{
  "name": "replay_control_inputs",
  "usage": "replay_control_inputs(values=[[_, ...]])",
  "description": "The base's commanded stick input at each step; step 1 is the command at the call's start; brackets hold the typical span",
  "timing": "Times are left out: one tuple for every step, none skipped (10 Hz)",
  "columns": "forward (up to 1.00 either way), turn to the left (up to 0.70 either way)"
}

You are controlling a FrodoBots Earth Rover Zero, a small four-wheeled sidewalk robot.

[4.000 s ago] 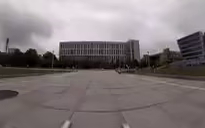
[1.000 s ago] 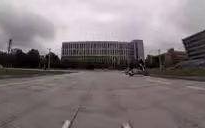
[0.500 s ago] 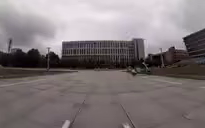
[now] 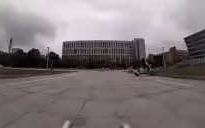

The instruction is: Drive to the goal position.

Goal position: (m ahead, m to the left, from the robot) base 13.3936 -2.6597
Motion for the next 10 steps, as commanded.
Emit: replay_control_inputs(values=[[1.00,0.00],[1.00,0.00],[1.00,0.00],[1.00,0.00],[1.00,0.00],[1.00,0.00],[1.00,0.00],[1.00,0.00],[1.00,0.00],[1.00,0.00]])
